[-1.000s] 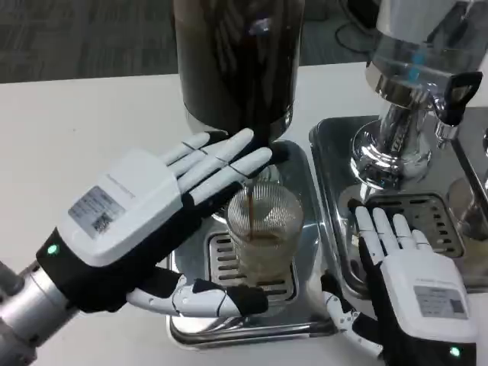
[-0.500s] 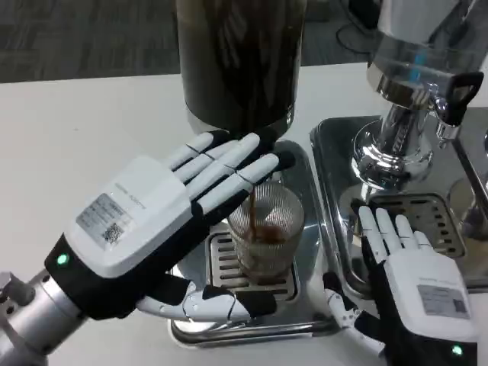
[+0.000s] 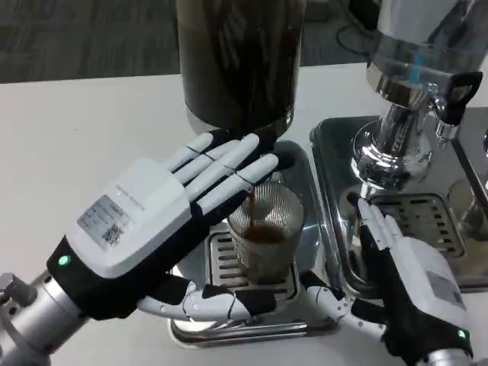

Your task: Grasp the cup under the faucet to collect the drink, then remove the cup.

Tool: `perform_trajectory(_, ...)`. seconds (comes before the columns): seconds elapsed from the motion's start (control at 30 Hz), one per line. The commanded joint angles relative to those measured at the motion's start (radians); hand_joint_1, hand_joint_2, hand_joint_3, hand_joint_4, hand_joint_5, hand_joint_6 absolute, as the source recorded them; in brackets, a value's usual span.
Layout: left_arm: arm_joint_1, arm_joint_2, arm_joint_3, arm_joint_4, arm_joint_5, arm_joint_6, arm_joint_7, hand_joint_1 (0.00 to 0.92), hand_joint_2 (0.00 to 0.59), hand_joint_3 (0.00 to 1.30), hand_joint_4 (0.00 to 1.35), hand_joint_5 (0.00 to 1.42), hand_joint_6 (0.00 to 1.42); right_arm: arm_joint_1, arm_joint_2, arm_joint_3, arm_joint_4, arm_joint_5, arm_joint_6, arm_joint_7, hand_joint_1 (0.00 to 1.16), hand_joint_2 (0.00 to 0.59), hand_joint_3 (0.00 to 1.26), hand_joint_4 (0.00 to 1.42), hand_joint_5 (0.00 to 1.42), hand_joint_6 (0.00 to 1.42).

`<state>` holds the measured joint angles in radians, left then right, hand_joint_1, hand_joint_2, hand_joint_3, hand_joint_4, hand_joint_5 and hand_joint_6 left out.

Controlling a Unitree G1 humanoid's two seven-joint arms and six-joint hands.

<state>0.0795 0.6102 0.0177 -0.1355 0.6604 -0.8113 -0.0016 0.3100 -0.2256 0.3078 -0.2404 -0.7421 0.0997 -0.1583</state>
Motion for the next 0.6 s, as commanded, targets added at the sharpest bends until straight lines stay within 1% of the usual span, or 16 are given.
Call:
perform_trajectory(0.03, -0.002, 0.028, -0.038, 0.028, 0.017, -0.026, -0.017, 0.000, 0.179, 0.08, 0.00, 0.10, 0.06, -0.042, 0.015, 0.001, 0.033, 0.025, 0.042, 0.061, 0.49, 0.233, 0.00, 0.00, 0.00, 0.05)
perform_trajectory(0.07, -0.003, 0.030, -0.040, 0.029, 0.016, -0.027, -0.016, 0.000, 0.180, 0.08, 0.00, 0.10, 0.06, -0.043, 0.020, -0.002, 0.036, 0.035, 0.032, 0.055, 0.50, 0.243, 0.00, 0.00, 0.00, 0.05)
perform_trajectory(0.13, -0.004, 0.034, -0.042, 0.027, 0.014, -0.027, -0.015, 0.000, 0.181, 0.08, 0.00, 0.10, 0.06, -0.050, 0.027, -0.006, 0.040, 0.060, 0.016, 0.054, 0.52, 0.238, 0.00, 0.00, 0.00, 0.05)
perform_trajectory(0.2, -0.004, 0.038, -0.042, 0.028, 0.010, -0.026, -0.013, 0.000, 0.182, 0.08, 0.00, 0.10, 0.06, -0.066, 0.033, -0.006, 0.054, 0.079, 0.015, 0.061, 0.52, 0.238, 0.00, 0.00, 0.00, 0.05)
perform_trajectory(0.37, 0.004, 0.044, -0.042, 0.021, 0.005, -0.020, -0.014, 0.000, 0.184, 0.08, 0.00, 0.10, 0.06, -0.095, 0.038, -0.004, 0.087, 0.095, 0.015, 0.058, 0.55, 0.235, 0.00, 0.00, 0.00, 0.05)
perform_trajectory(0.43, 0.007, 0.045, -0.041, 0.018, 0.003, -0.019, -0.014, 0.000, 0.184, 0.08, 0.00, 0.10, 0.06, -0.102, 0.042, -0.010, 0.103, 0.111, 0.007, 0.054, 0.56, 0.221, 0.00, 0.00, 0.00, 0.05)
perform_trajectory(0.6, 0.017, 0.044, -0.038, 0.008, 0.003, -0.011, -0.015, 0.000, 0.185, 0.08, 0.00, 0.11, 0.06, -0.130, 0.049, -0.021, 0.137, 0.151, -0.008, 0.060, 0.57, 0.220, 0.00, 0.00, 0.00, 0.05)
